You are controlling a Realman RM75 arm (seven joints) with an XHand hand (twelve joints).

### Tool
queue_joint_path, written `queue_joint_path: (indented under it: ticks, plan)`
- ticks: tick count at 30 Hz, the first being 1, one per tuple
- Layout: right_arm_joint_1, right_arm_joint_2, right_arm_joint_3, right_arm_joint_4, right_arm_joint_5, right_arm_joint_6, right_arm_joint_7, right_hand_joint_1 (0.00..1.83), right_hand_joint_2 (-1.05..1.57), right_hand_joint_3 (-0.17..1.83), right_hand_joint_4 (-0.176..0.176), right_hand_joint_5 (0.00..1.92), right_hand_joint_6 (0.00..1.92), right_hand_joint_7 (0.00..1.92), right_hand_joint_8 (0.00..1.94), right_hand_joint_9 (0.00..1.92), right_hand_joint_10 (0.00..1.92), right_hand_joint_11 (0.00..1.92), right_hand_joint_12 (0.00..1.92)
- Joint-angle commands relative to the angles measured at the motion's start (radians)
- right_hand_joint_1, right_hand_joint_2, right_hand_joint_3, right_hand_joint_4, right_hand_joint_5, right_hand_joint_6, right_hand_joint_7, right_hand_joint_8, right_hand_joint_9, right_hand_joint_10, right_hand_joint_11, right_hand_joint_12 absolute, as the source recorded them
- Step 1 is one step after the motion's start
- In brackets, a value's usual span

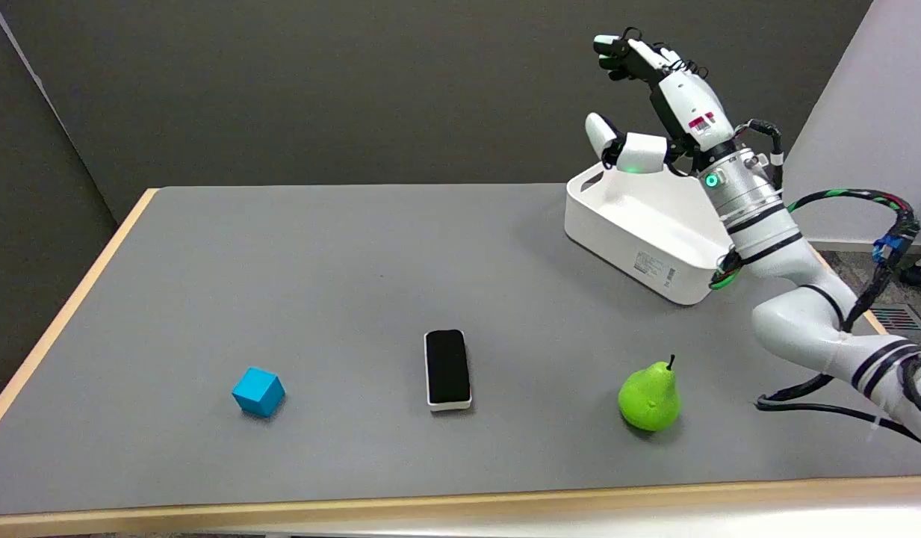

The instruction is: Pick up the blackboard eraser.

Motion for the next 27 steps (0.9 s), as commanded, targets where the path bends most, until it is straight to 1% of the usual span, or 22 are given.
queue_joint_path:
  ticks: [1,5,9,13,15,17,21,24,26,27]
  plan:
    - [-0.09,0.063,0.075,0.058,-0.19,-0.013,-0.065,0.46,0.66,0.97,0.028,0.21,0.46,0.37,0.46,0.33,0.85,0.12,1.25]
    - [-0.152,0.076,0.097,0.112,-0.194,-0.015,0.016,0.45,0.65,0.97,0.031,0.21,0.46,0.37,0.46,0.33,0.84,0.12,1.24]
    - [-0.195,0.09,0.116,0.172,-0.189,-0.053,0.012,0.44,0.64,0.97,0.035,0.21,0.46,0.37,0.45,0.33,0.84,0.12,1.24]
    - [-0.212,0.093,0.102,0.249,-0.195,-0.175,0.008,0.43,0.64,0.96,0.026,0.21,0.46,0.37,0.46,0.33,0.85,0.12,1.25]
    - [-0.213,0.088,0.081,0.285,-0.196,-0.234,0.0,0.43,0.63,0.95,0.016,0.22,0.47,0.37,0.47,0.33,0.87,0.12,1.27]
    - [-0.211,0.07,0.053,0.335,-0.187,-0.292,-0.036,0.42,0.63,0.95,0.013,0.22,0.47,0.37,0.47,0.33,0.87,0.12,1.27]
    - [-0.211,-0.019,0.043,0.433,-0.194,-0.454,-0.129,0.42,0.63,0.95,0.005,0.22,0.47,0.37,0.47,0.32,0.88,0.11,1.26]
    - [-0.215,-0.067,0.022,0.482,-0.185,-0.558,-0.222,0.42,0.62,0.94,0.001,0.22,0.47,0.36,0.48,0.31,0.88,0.11,1.26]
    - [-0.225,-0.074,0.009,0.505,-0.18,-0.607,-0.269,0.41,0.62,0.94,0.0,0.22,0.47,0.36,0.47,0.31,0.88,0.11,1.26]
    - [-0.232,-0.074,-0.003,0.524,-0.169,-0.638,-0.293,0.42,0.62,0.9,0.0,0.22,0.45,0.36,0.45,0.29,0.87,0.09,1.26]
